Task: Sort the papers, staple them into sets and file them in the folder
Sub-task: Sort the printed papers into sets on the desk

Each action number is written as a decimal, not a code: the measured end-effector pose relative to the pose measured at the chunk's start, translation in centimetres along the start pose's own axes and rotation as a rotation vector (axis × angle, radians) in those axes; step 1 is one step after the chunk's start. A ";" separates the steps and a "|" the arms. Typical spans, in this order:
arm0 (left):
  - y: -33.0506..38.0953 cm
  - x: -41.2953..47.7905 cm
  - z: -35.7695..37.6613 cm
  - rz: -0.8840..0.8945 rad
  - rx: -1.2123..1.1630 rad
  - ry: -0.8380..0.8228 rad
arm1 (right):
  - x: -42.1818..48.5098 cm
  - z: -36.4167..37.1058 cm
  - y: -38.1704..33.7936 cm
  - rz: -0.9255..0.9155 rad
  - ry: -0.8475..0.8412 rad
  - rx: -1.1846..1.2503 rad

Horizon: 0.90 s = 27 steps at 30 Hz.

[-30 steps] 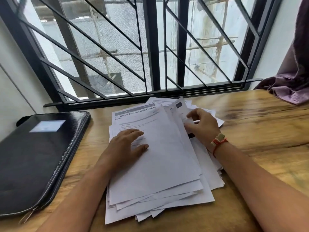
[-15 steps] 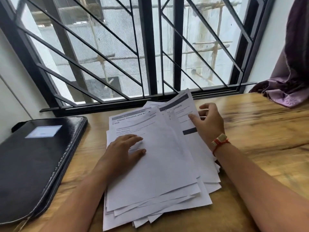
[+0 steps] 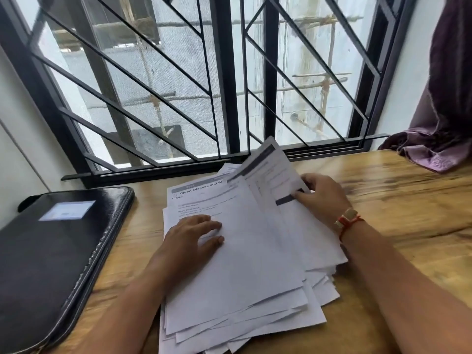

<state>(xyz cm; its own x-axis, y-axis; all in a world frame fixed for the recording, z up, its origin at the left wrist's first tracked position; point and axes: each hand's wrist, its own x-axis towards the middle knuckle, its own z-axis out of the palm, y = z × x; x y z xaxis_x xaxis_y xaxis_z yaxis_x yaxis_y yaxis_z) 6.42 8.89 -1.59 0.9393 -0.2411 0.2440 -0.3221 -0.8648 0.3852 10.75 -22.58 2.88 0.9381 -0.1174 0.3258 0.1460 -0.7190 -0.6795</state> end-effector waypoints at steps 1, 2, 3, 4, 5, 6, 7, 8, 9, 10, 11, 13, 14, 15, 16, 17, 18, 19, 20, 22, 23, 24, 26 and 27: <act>0.1 0.0 0.0 -0.003 -0.001 -0.008 | -0.2 0.0 -0.4 -0.051 0.130 0.034; 0.1 0.0 -0.1 -0.003 -0.002 -0.014 | -0.4 0.0 -0.8 -0.109 0.258 0.071; 0.1 0.0 -0.1 -0.002 -0.002 -0.017 | -0.6 0.0 -1.1 -0.176 0.377 0.099; 0.1 0.0 -0.1 0.002 0.000 -0.014 | -0.8 -0.1 -1.6 -0.246 0.486 0.115; 0.1 0.1 0.0 0.008 0.003 -0.006 | -1.0 -0.3 -2.0 -0.320 0.579 0.123; 0.0 0.1 0.1 0.012 0.007 0.003 | -1.3 -0.5 -2.5 -0.389 0.643 0.134; -0.1 0.1 0.2 0.015 0.009 0.010 | -1.5 -0.7 -3.0 -0.451 0.687 0.142; -0.1 0.1 0.2 0.019 0.011 0.016 | -1.8 -0.9 -3.5 -0.513 0.708 0.143; -0.2 0.1 0.3 0.022 0.012 0.019 | -2.2 -1.1 -3.9 -0.581 0.714 0.140; -0.4 0.1 0.3 0.025 0.015 0.018 | -2.5 -1.3 -4.3 -0.641 0.710 0.137; -0.3 0.1 0.3 0.028 0.018 0.015 | -2.9 -1.3 -4.6 -0.696 0.702 0.137; -0.3 0.1 0.1 0.038 0.034 0.004 | -3.8 -1.3 -5.5 -0.773 0.689 0.155; -0.2 0.1 0.0 0.040 0.047 0.003 | -4.1 -1.2 -5.9 -0.790 0.672 0.171; 0.0 0.1 -0.2 0.041 0.062 0.017 | -4.3 -1.2 -6.0 -0.790 0.662 0.189; 0.2 0.2 -0.4 0.045 0.069 0.055 | -4.2 -1.1 -5.8 -0.766 0.653 0.221; 0.5 0.2 -0.6 0.049 0.056 0.112 | -4.2 -1.3 -5.7 -0.710 0.595 0.301; 0.7 0.1 -0.9 0.048 0.021 0.172 | -4.1 -1.7 -5.7 -0.594 0.490 0.434; 1.1 0.0 -1.3 0.035 -0.029 0.220 | -3.9 -2.0 -5.9 -0.466 0.366 0.587; 1.4 -0.1 -1.7 0.004 -0.088 0.258 | -3.8 -2.0 -6.0 -0.389 0.330 0.667; 1.8 -0.2 -2.2 -0.083 -0.258 0.330 | -4.5 -2.1 -6.9 -0.434 0.445 0.712; 2.0 -0.2 -2.4 -0.108 -0.367 0.352 | -4.6 -1.9 -7.0 -0.471 0.511 0.671; 2.0 -0.1 -2.5 -0.102 -0.472 0.366 | -4.5 -1.5 -6.9 -0.489 0.546 0.583; 2.1 0.0 -2.6 -0.058 -0.660 0.347 | -3.6 -0.6 -6.2 -0.427 0.516 0.402; 2.1 0.1 -2.7 -0.047 -0.742 0.321 | -3.5 -0.2 -6.0 -0.351 0.439 0.404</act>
<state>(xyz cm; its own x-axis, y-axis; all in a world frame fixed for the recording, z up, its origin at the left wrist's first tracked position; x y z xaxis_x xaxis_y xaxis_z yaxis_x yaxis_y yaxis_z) 5.55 8.24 1.65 0.9104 0.0235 0.4131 -0.3836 -0.3261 0.8640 6.51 -18.00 5.98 0.6125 -0.2516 0.7494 0.6032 -0.4639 -0.6488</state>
